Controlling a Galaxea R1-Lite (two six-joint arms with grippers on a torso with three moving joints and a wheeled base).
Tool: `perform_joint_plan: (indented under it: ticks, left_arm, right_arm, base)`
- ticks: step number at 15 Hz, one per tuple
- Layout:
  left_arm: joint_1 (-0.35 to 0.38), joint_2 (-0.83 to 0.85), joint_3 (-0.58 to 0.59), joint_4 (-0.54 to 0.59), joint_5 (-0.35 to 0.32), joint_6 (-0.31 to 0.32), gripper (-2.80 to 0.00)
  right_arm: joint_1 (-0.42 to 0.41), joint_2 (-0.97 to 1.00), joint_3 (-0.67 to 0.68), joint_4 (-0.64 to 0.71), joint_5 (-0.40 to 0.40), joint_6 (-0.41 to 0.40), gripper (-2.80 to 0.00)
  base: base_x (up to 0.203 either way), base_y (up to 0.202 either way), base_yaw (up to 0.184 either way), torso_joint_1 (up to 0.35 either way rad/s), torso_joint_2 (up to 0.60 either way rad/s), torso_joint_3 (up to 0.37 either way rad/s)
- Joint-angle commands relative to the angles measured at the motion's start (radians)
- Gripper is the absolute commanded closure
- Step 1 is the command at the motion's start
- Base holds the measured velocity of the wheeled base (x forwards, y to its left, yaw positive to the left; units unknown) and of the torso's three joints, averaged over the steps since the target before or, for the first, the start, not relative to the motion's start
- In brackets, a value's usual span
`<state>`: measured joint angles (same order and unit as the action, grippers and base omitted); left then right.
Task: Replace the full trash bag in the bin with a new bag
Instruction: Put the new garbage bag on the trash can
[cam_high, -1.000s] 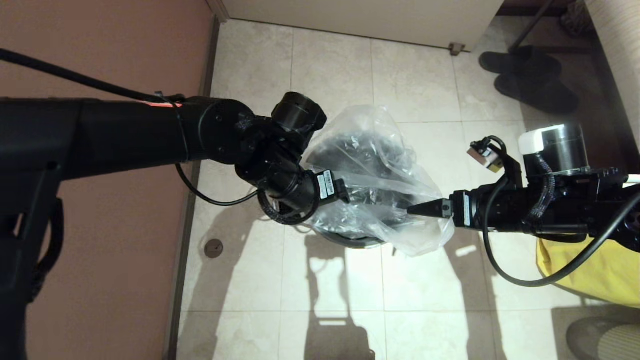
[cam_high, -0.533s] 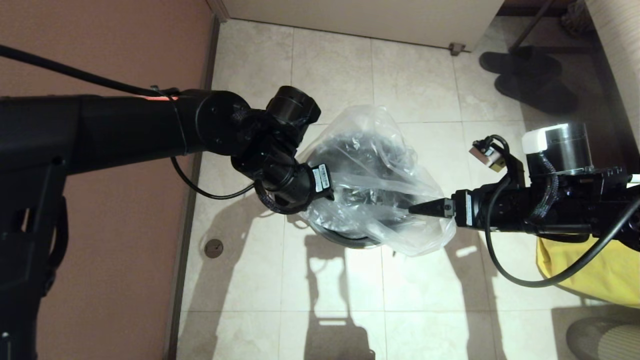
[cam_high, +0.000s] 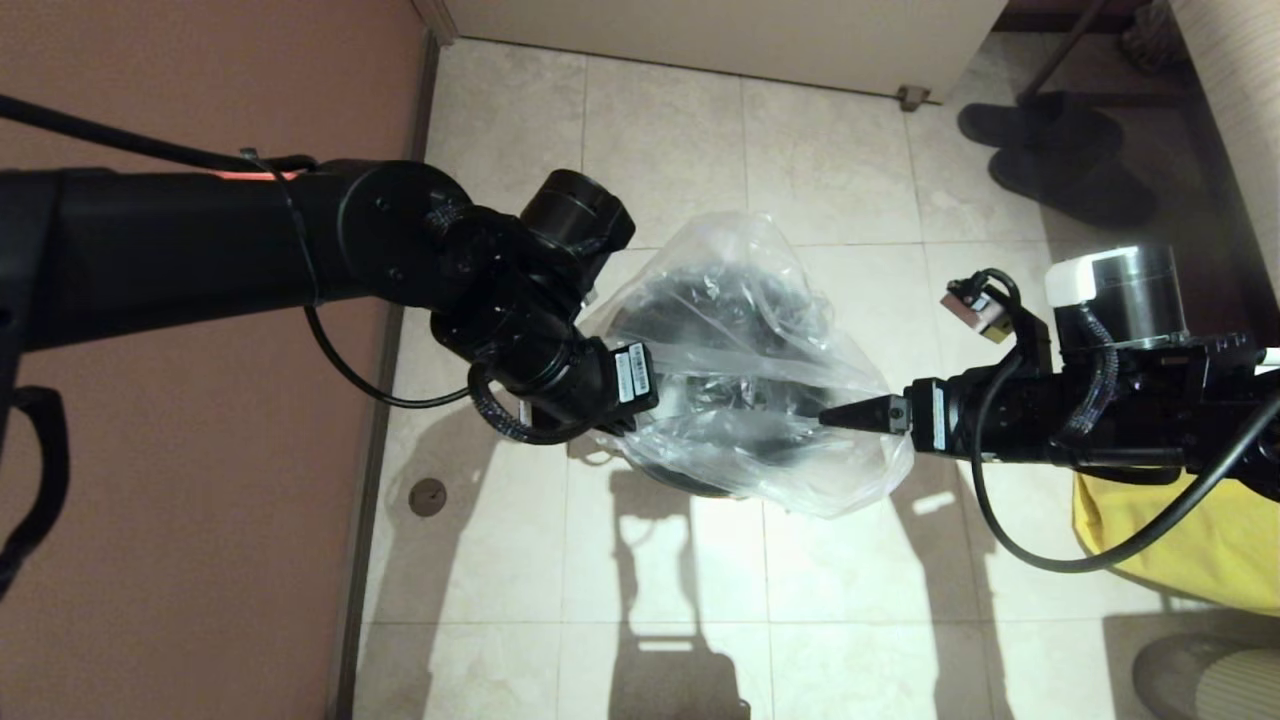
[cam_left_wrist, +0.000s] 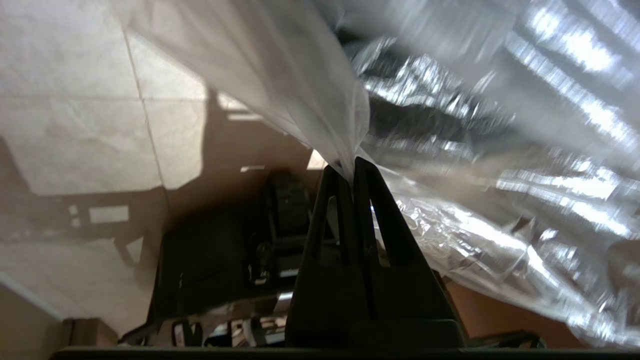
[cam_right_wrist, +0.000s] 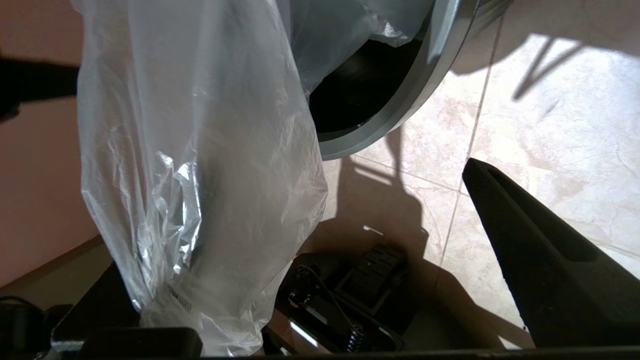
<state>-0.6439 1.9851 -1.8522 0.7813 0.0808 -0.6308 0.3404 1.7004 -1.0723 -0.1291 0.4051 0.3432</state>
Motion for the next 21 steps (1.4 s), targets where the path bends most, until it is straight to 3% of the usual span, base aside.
perform_joint_plan:
  ticks: [1,3,8,11,14,17,19,21]
  left_arm:
    - [-0.018,-0.067,0.067,0.004,-0.009,-0.005,0.0]
    - [-0.047,-0.102,0.161,-0.007,-0.031,-0.011,0.0]
    - [-0.093,-0.12,0.382,-0.16,-0.039,-0.016,0.0]
    - [-0.105,-0.087,0.469,-0.265,-0.039,-0.017,0.0]
    - [-0.118,-0.051,0.495,-0.305,-0.037,-0.015,0.0]
    - [-0.117,-0.026,0.487,-0.332,-0.033,-0.013,0.0]
    - [-0.117,-0.014,0.49,-0.352,-0.031,-0.012,0.0]
    - [-0.115,-0.002,0.489,-0.352,-0.03,-0.01,0.0]
  right_arm:
    - [0.0,0.002,0.002,-0.001,-0.011,0.002,-2.8]
    - [0.004,0.002,0.014,0.0,-0.011,0.005,-2.8]
    - [0.006,0.022,0.052,-0.005,-0.012,0.007,-2.8]
    - [0.006,0.056,0.069,-0.089,-0.012,0.011,-2.8]
    - [0.008,0.061,0.069,-0.103,-0.007,0.022,-2.8]
    - [0.006,0.047,0.061,-0.103,0.007,0.096,-2.8]
    - [-0.006,0.014,0.06,-0.102,0.053,0.13,-2.8]
    - [-0.045,-0.028,0.056,-0.101,0.153,0.202,-2.8]
  base:
    - [0.0,0.0,0.0,0.0,0.0,0.0]
    - [0.0,0.0,0.0,0.0,0.0,0.0]
    - [0.0,0.0,0.0,0.0,0.0,0.0]
    - [0.0,0.0,0.0,0.0,0.0,0.0]
    - [0.0,0.0,0.0,0.0,0.0,0.0]
    - [0.0,0.0,0.0,0.0,0.0,0.0]
    - [0.0,0.0,0.0,0.0,0.0,0.0]
    - [0.0,0.0,0.0,0.0,0.0,0.0]
